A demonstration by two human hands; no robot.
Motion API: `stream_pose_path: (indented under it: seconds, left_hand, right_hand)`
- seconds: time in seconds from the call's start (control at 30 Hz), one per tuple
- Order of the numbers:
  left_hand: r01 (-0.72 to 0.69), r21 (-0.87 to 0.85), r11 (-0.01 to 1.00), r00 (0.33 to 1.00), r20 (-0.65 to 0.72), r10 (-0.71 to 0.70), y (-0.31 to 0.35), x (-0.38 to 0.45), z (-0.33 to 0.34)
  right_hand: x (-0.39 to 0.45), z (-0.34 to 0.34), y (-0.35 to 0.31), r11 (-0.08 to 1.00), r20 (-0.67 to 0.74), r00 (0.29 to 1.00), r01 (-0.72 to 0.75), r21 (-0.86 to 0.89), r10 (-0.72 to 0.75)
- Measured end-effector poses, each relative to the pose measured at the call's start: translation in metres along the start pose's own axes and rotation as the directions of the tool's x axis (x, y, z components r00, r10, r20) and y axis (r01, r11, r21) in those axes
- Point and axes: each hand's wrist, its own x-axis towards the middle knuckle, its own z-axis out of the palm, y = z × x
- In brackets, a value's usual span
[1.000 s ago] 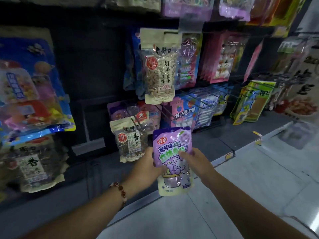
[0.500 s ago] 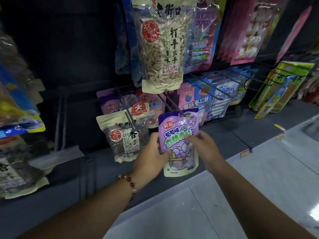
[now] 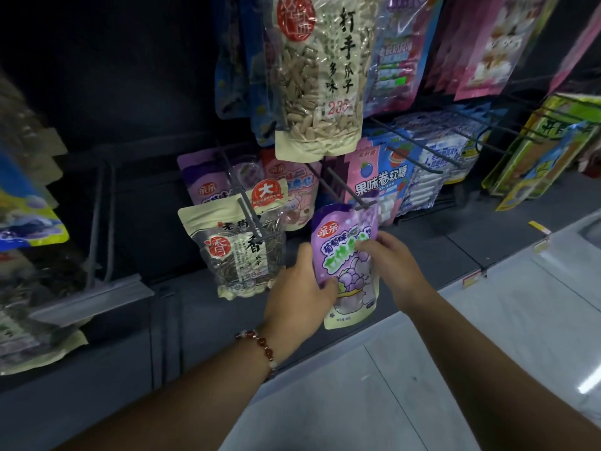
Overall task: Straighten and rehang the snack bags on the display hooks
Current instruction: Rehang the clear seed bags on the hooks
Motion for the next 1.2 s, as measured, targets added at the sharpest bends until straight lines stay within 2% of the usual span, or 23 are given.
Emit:
stream_pose_path:
  seconds: [0.27,0.5,0.63,0.8,0.9,1.03,1.13,1.2]
  left_hand:
    - [0.018,0.013,1.000,1.000,-0.021,-0.018,-0.004,0.007,0.003]
    - [0.086,0.030,0.996,0.993,-0.086,-0.083,-0.015,0.033,0.000]
    - [0.090,0.027,0.996,0.992,-0.087,-0.087,-0.021,0.042,-0.003]
    - [0.055,0.130,0.990,0.998,-0.021,-0.052,-0.024,0.034,-0.009]
    - [0.012,0.271,0.962,0.999,0.046,-0.026,-0.029,0.024,-0.019]
    - [-0.001,0.519,0.855,0.989,0.125,-0.074,-0.033,0.002,-0.037]
    - [-0.003,0.602,0.798,0.985,0.142,-0.103,-0.031,-0.019,-0.056]
    - [-0.001,0.627,0.779,0.986,0.128,-0.102,-0.030,-0.033,-0.068]
  right_hand:
    - [0.007,0.003,0.005,1.000,-0.004,1.000,-0.004,0.022,0.004]
    - [0.028,0.022,0.004,0.992,-0.091,0.992,0.076,-0.096,-0.084]
    - [0.034,0.030,0.001,0.991,-0.099,0.992,0.065,-0.118,-0.077]
    - [0.023,0.027,-0.002,0.973,-0.064,0.996,0.053,-0.224,-0.069]
    - [0.004,0.021,-0.009,0.945,-0.051,0.989,0.114,-0.306,-0.136]
    - [-0.031,0.019,-0.013,0.836,0.028,0.982,0.174,-0.520,-0.187]
    - [-0.053,0.026,-0.011,0.626,0.157,0.964,0.260,-0.735,-0.216]
    - [-0.069,0.033,-0.013,0.486,0.229,0.951,0.303,-0.820,-0.207]
